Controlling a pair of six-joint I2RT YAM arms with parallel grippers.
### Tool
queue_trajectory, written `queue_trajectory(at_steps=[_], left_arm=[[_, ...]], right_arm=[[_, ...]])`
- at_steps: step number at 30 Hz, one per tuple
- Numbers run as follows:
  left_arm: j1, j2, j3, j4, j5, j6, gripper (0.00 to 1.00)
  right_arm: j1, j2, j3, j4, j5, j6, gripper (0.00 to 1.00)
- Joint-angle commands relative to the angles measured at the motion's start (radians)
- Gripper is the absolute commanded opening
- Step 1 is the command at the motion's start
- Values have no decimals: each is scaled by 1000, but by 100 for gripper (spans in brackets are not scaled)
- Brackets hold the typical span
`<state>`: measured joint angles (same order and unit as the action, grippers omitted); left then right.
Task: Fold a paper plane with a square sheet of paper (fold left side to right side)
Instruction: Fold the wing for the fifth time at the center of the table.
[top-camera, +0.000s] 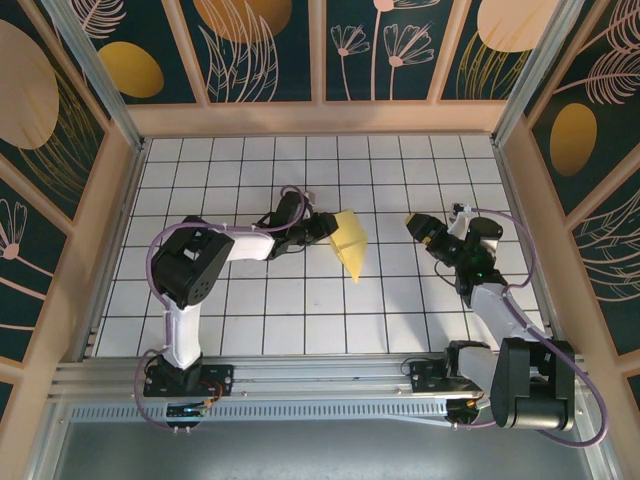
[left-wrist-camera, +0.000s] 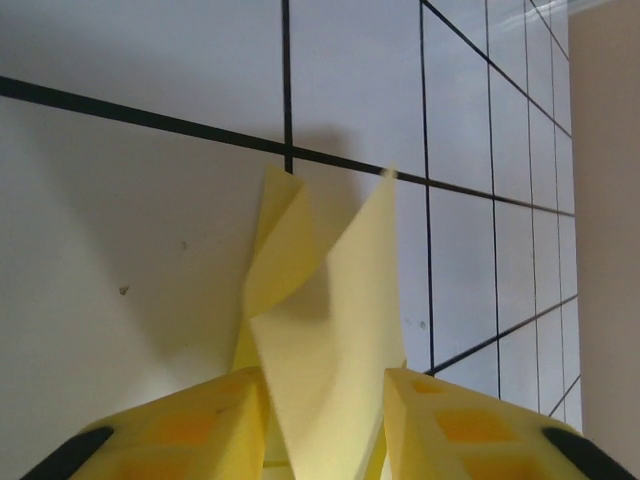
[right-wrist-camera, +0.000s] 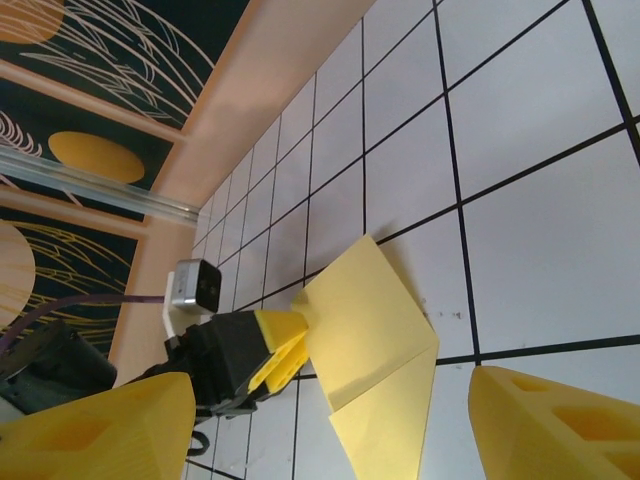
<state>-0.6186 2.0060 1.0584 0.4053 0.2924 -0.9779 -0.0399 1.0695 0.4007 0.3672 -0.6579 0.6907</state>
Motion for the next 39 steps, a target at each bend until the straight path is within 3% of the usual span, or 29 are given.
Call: queue_trajectory(at_steps=[1,5,8,14,17,21,25,31,39], left_arm=[[-3,26,22,39,8,-9,25],[-4,1,6,40,1,19,6],[-4,-47,-12,21,-9,69,0],[-2,-205,-78,5,13,205,0],[-2,-323,-153,10,46,285,0],[0,-451,-232,47,124,340,0],[2,-541,-298,108,196,331,0],[4,-578,-332,183,263,289,0],[5,-553,-307,155,261,283,0]], right_arm=[[-9,-13,-9,61,-43,16,73],[-13,-10,-8,62,-59,7,73],[-14,-2,-6,76,-82,-2,71],[-14,51,3,148,-207,-22,69],[0,111,13,200,-322,-28,73],[82,187,36,240,-385,-75,76],[182,273,28,406,-411,-54,82],[285,424,29,706,-463,71,82],[343,486,78,669,-474,50,71]])
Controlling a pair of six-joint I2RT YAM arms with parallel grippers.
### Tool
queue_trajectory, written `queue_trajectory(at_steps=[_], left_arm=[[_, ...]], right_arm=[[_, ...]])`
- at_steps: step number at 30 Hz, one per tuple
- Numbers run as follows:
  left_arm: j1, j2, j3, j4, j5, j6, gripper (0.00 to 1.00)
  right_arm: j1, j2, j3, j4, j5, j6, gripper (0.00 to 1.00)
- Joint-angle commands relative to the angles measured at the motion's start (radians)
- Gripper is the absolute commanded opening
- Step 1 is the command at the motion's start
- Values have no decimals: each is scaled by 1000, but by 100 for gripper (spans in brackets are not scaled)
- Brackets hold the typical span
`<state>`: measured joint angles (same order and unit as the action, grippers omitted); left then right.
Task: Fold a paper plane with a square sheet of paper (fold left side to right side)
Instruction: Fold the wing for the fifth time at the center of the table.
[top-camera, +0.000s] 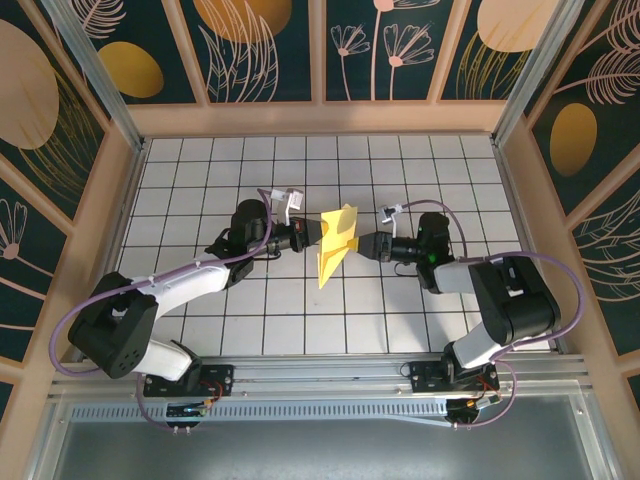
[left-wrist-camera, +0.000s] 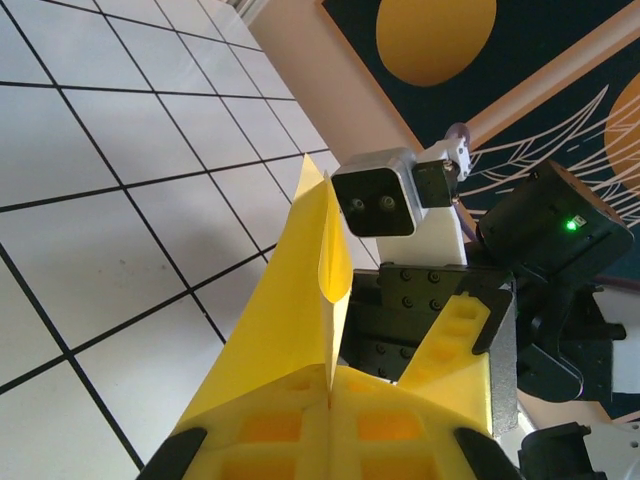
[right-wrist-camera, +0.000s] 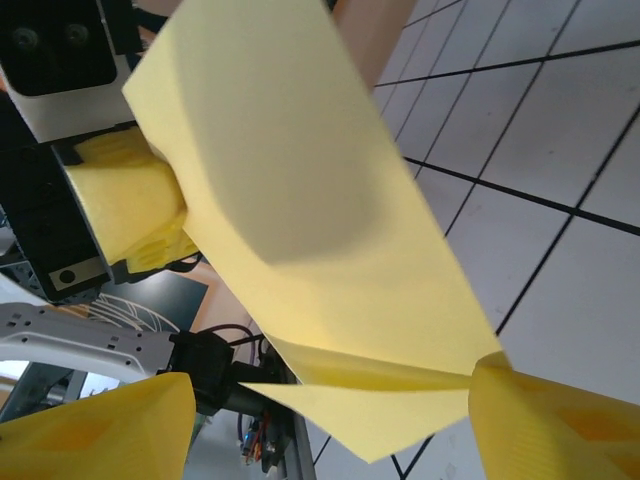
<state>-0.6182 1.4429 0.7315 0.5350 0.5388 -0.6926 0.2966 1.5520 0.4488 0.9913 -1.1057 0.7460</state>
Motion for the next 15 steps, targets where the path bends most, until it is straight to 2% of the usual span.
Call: queue_trajectory(at_steps=[1,3,9,12,15], left_arm=[[6,14,20,28,18,-4,0],[5,20,23,29,29,-10,0],[5,10,22,19,21,-6,0],[5,11,26,16,27,-3,0],[5,18,29,21,30,-5,0]], right_arm=[[7,3,34,19,-22,-26,71],[7,4,41,-32,-10,-66,71],[-20,-21,91,-331,97,-293,74],[-27,-23,115,-387,109,-341,76],[-24,-15,116,-354,98,-331,77]])
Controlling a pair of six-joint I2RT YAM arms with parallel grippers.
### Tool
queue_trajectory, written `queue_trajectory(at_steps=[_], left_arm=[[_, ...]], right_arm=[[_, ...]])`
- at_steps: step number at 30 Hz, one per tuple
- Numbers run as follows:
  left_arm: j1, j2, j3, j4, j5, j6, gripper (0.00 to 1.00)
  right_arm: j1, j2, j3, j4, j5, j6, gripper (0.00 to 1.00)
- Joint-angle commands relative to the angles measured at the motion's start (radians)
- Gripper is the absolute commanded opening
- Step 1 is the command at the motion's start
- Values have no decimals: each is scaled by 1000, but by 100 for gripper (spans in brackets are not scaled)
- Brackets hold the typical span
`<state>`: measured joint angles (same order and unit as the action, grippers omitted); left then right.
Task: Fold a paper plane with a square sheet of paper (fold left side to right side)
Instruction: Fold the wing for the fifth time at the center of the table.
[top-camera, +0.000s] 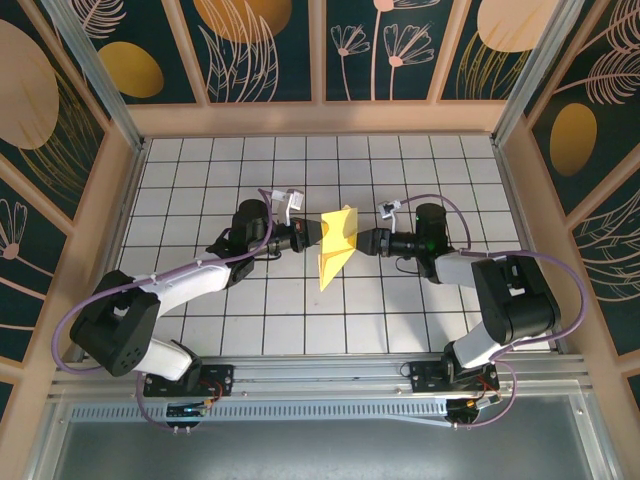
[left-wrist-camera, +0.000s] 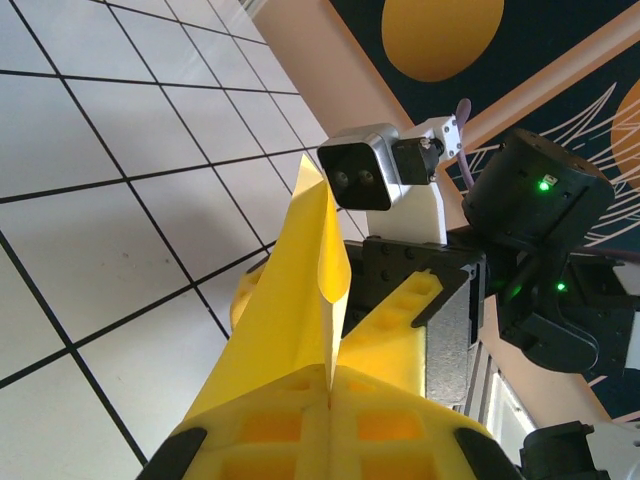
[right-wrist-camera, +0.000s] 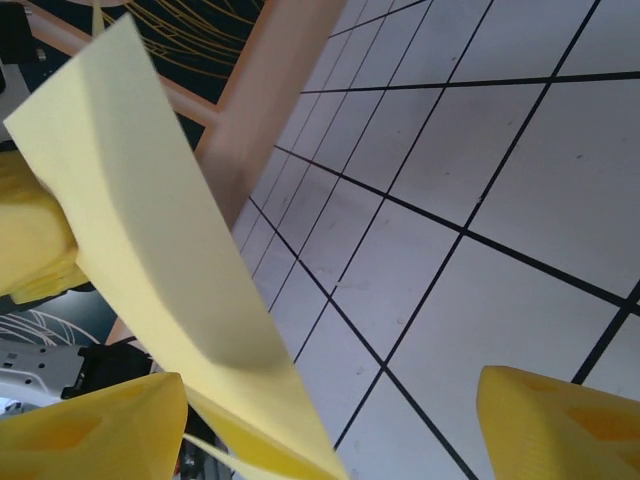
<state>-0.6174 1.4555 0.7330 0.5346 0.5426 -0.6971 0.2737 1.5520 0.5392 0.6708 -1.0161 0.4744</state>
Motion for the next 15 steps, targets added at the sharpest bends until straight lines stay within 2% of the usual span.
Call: queue_trajectory(at_steps=[1,5,9,15], left_arm=[[5,10,28,24,26,-3,0],[4,25,33,16,17,-8,0],[5,38,38,4,3,-7,0],[9,50,39,-24,-33,-9,0]], right_arm=[[0,-11,25,-8,-5,-45,77],[14,-5,19,40,-43,-14,76],[19,2,13,96,-95,34,70],[21,-18,31,2,-79,-26,64]])
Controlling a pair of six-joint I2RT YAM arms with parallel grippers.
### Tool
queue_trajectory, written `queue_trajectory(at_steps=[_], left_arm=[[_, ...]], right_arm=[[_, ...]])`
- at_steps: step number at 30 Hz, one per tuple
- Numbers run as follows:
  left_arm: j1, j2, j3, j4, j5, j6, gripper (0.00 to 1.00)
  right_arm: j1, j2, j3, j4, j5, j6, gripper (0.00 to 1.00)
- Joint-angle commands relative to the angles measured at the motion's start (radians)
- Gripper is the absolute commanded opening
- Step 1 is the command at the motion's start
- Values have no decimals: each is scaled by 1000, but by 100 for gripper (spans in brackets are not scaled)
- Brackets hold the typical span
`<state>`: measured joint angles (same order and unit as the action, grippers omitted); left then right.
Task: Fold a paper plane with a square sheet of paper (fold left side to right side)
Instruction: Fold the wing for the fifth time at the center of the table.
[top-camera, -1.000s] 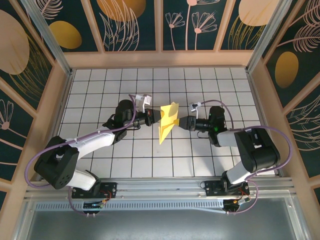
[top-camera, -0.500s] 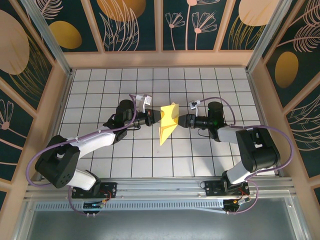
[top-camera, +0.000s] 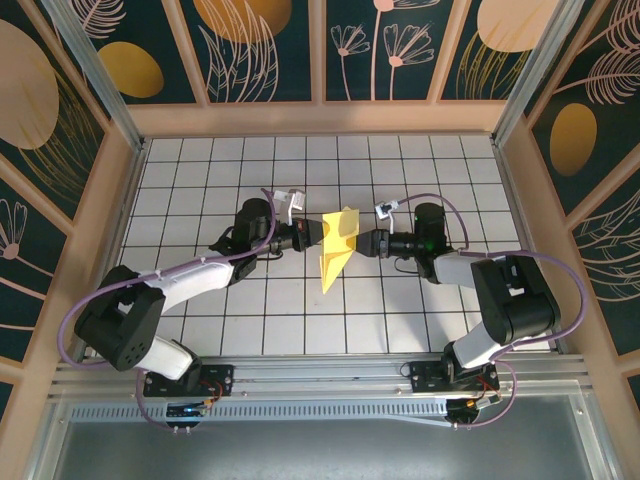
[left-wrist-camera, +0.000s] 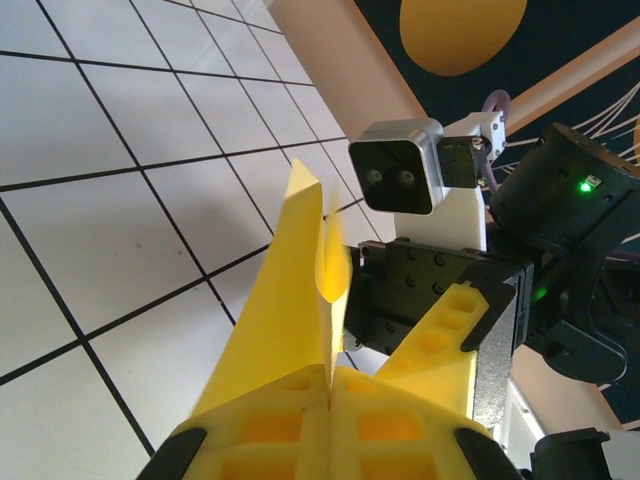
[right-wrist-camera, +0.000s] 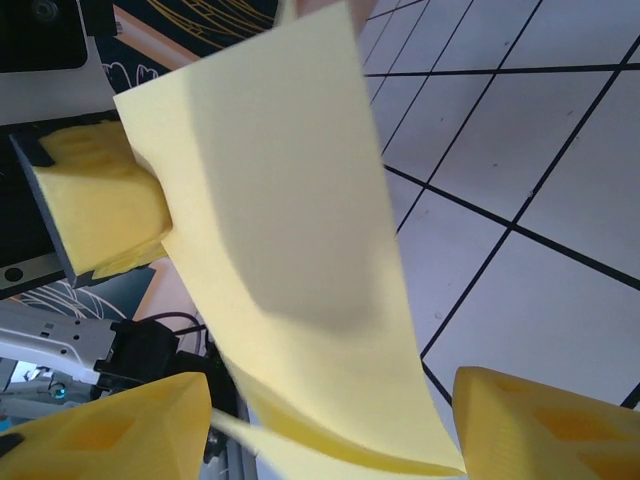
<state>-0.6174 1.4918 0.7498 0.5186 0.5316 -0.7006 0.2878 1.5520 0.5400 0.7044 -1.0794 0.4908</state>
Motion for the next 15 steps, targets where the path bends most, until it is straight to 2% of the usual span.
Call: queue_trajectory(at_steps=[1,6,15], left_arm=[[10,14,22,-15,-29,-4,0],[15,22,20,-32,-41,3,0],[18,43,17,-52,-42,26,0]], right_arm=[[5,-22,37,-57,-5,-60,63],[2,-32,64,-131,28,-99,50],[1,-28,109,-196,67,-135,42]])
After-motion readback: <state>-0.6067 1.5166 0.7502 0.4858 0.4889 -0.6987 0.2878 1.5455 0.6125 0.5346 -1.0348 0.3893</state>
